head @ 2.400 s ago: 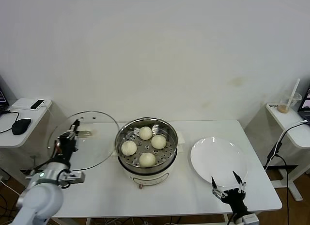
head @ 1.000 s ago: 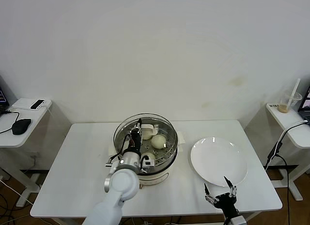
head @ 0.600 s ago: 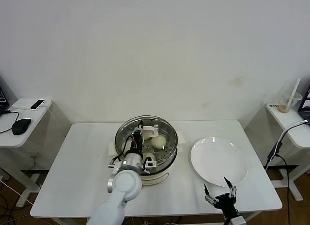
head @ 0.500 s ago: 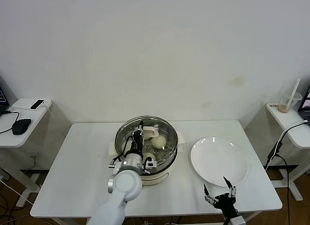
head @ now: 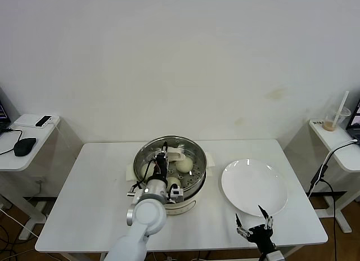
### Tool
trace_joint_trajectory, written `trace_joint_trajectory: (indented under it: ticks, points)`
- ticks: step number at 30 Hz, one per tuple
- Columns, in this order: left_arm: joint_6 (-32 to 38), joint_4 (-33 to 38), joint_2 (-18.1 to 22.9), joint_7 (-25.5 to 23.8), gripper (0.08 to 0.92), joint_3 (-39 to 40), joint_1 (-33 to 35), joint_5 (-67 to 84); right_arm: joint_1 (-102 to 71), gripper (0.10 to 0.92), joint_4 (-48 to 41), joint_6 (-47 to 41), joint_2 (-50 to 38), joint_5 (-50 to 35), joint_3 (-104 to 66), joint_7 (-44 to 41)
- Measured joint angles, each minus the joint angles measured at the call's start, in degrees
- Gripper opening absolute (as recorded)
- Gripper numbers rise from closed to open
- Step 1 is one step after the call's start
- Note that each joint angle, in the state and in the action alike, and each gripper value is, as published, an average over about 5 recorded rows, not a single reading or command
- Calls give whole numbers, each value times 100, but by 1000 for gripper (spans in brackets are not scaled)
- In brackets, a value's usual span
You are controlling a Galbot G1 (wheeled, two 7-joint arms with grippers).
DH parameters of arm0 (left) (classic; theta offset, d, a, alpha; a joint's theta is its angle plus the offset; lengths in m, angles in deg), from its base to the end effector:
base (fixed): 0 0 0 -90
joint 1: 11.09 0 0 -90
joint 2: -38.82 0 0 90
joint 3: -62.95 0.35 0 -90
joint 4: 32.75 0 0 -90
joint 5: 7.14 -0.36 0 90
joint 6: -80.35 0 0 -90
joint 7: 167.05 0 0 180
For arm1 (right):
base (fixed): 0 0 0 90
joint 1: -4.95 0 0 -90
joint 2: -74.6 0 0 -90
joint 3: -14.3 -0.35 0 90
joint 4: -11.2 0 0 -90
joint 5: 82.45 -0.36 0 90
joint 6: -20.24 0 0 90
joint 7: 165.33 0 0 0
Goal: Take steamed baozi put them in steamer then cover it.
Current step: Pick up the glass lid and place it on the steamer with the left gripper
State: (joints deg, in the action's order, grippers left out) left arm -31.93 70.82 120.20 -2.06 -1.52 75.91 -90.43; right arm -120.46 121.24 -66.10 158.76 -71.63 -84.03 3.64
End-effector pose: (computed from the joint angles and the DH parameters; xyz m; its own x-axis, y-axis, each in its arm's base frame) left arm 0.3303 -0.1093 -0.2682 -0.9949 0.0905 0.0446 0.0480 0.0367 0.9982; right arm 0.1450 -0.0718 -0.3736 -0.9621 -0.1018 0.2531 -0.1779 0.9374 -0.2993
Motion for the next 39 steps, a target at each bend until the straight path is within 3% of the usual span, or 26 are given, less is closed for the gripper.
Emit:
trace_joint_trajectory:
  ticks: [5, 8, 20, 30, 39]
  points:
    - [4, -4, 30, 21, 151, -19, 32, 16, -4, 823, 1, 0, 0, 11, 6, -1]
    - [2, 17, 46, 41, 194, -26, 61, 31, -4, 823, 1, -3, 2, 23, 17, -1]
    - [77, 308, -37, 144, 534, -69, 280, 180, -37, 823, 16, -7, 23, 76, 74, 4]
    - [163, 1035, -312, 406, 802, -90, 837, 519, -98, 823, 27, 10, -8, 80, 84, 28]
    - [603, 1885, -470, 1042, 823, -613, 1781, 1393, -186, 823, 94, 122, -129, -96, 99, 85]
